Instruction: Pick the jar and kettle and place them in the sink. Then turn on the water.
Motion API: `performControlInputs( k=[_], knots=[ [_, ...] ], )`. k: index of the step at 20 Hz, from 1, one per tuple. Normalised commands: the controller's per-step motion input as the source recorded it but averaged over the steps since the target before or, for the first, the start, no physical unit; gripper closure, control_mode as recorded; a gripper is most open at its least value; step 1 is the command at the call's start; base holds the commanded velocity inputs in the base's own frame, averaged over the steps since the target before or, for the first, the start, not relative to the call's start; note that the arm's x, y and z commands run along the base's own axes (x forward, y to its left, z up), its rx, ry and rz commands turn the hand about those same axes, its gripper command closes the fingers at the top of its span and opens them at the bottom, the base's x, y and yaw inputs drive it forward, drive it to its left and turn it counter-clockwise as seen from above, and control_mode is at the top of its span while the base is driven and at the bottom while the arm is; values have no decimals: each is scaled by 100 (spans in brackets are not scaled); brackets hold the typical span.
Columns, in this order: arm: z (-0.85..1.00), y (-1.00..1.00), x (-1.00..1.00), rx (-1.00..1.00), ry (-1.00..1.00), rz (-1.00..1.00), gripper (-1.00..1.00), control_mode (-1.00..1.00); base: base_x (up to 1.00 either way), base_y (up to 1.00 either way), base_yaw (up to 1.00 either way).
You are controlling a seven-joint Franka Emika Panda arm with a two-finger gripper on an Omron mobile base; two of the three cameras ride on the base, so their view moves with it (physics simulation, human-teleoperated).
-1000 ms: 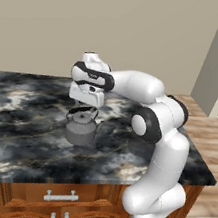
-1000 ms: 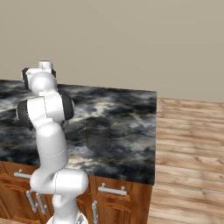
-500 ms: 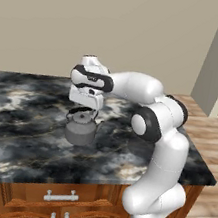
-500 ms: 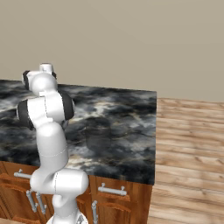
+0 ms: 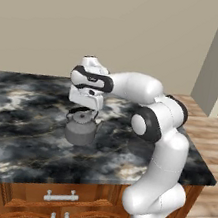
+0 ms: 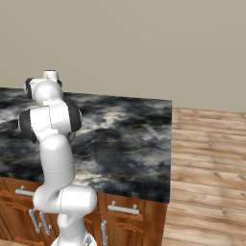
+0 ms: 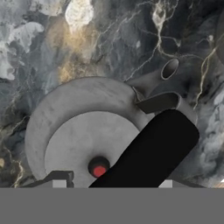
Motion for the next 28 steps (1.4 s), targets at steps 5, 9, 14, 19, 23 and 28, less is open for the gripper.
performControlInputs(
  k=[5,9,14,19,23,28],
  knots=[
    [2,-1,2,0,0,1,100,-100,0,0,0],
    [33,-7,0,0,0,8,100,-100,0,0,0],
    [63,-21,0,1,0,16,100,-100,0,0,0],
    [76,-7,-7,0,0,23,100,-100,0,0,0],
    [80,-34,-36,0,0,23,100,-100,0,0,0],
    [88,-48,-47,1,0,19,100,-100,0,0,0]
  ],
)
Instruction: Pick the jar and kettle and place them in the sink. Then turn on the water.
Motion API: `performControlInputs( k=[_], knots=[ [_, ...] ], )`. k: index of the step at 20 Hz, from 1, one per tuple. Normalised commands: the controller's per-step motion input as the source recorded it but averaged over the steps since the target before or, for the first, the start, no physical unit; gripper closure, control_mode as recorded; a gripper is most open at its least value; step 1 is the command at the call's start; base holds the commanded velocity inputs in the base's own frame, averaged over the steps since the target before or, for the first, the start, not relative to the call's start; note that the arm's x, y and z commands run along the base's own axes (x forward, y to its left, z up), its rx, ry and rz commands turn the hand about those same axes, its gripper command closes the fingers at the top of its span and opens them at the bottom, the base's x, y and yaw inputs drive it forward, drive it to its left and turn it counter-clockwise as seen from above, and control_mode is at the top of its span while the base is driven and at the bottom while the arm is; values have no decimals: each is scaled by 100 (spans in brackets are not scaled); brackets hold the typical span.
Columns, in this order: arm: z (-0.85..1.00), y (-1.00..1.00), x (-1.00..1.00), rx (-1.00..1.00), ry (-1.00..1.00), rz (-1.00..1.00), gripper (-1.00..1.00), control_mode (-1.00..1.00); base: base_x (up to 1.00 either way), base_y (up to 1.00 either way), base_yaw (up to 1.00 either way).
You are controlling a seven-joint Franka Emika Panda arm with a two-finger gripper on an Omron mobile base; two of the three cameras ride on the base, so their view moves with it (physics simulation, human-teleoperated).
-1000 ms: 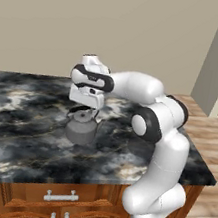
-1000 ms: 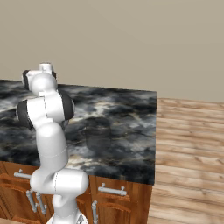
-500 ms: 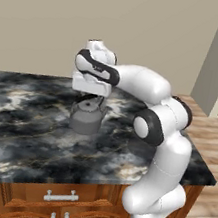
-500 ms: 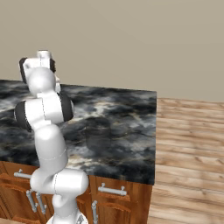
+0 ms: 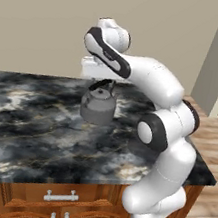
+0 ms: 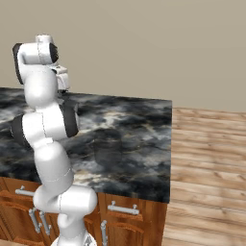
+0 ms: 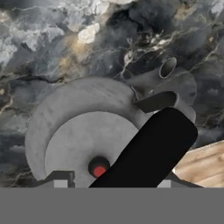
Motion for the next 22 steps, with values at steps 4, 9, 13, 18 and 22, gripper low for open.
performControlInputs(
  k=[4,9,13,18,22],
  knots=[
    [100,-53,-47,5,-1,13,100,-100,0,0,0],
    [98,-72,-37,14,-2,7,100,-100,0,0,0],
    [69,-79,-15,9,-4,6,100,-100,0,0,0],
    [39,-80,-13,1,-4,9,100,-100,0,0,0],
    [24,-79,-10,0,-3,13,100,-100,0,0,0]
  ],
)
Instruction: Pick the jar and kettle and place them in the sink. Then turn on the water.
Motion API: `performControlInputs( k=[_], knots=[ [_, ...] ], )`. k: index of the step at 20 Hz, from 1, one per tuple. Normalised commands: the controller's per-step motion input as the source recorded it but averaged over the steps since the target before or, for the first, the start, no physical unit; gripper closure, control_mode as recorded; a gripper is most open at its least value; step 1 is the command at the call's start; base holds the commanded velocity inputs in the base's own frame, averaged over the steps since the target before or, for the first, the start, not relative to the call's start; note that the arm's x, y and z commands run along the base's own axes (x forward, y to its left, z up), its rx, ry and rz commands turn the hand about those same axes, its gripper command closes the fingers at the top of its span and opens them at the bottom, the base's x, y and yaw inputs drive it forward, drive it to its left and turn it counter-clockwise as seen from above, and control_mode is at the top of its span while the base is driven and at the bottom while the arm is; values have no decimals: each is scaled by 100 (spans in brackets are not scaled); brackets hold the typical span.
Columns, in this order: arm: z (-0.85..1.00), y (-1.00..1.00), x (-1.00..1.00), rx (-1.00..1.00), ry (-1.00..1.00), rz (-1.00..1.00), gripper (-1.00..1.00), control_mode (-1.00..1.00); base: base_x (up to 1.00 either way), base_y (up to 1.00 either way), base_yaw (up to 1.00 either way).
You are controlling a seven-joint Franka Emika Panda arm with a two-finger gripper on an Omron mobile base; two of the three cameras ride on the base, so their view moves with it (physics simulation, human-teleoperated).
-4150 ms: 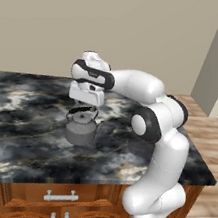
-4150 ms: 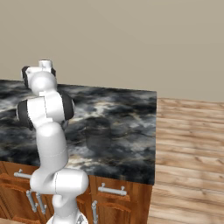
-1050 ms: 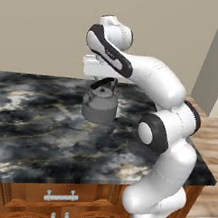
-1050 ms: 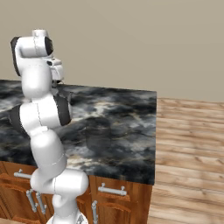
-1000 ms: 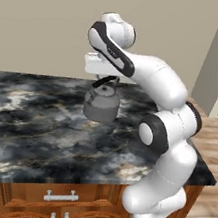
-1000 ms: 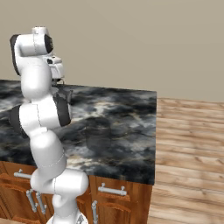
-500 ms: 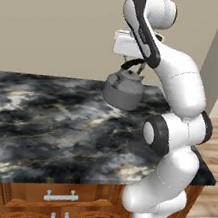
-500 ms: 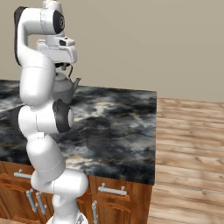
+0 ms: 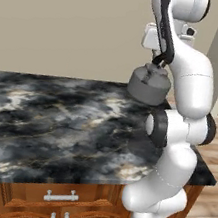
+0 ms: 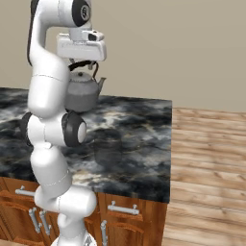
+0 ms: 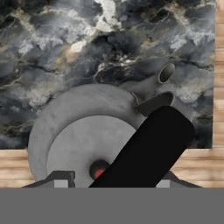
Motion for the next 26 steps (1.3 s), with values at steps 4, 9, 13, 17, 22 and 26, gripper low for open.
performControlInputs(
  k=[4,9,13,17,22,26],
  knots=[
    [7,-66,-1,0,-5,13,100,-100,0,0,0],
    [-19,-25,0,0,-11,13,100,-100,0,0,0],
    [-45,-8,-2,0,-14,13,100,-100,0,0,0],
    [-62,0,-5,0,-15,13,100,-100,0,0,0],
    [-23,-7,-42,0,-17,14,100,-100,0,0,0],
    [-4,-16,-49,0,-17,15,100,-100,0,0,0]
  ],
)
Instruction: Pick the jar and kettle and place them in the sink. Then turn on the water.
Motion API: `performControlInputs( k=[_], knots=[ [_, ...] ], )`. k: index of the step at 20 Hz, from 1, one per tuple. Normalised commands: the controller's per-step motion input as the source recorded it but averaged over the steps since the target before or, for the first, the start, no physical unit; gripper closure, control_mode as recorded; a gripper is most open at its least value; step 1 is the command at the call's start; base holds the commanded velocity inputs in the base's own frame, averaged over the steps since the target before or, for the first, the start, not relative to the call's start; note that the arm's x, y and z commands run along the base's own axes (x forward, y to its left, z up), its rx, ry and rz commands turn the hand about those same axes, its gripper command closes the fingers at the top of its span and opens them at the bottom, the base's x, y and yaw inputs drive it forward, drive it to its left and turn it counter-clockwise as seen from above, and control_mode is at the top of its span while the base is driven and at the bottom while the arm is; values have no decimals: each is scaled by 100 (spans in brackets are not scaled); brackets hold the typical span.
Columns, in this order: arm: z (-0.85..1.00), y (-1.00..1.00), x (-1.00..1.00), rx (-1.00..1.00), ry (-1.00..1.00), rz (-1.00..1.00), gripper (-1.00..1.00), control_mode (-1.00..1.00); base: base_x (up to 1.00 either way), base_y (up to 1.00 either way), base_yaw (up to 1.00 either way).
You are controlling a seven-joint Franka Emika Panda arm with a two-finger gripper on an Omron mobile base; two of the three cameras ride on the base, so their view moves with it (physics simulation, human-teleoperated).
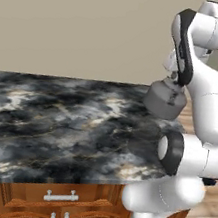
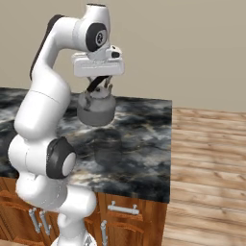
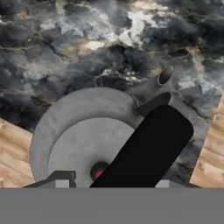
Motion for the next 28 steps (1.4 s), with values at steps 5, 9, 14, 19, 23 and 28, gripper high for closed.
performControlInputs(
  k=[5,9,14,19,23,28],
  knots=[
    [-4,-2,-11,0,-10,9,100,-100,0,0,0],
    [0,2,0,0,-1,0,100,-100,0,0,0],
    [24,0,0,0,0,3,100,-100,0,0,0],
    [29,0,-1,0,3,4,100,-100,0,0,0],
    [22,0,-3,0,8,2,100,-100,0,0,0],
    [3,1,0,-2,4,2,100,-100,0,0,0]
  ],
)
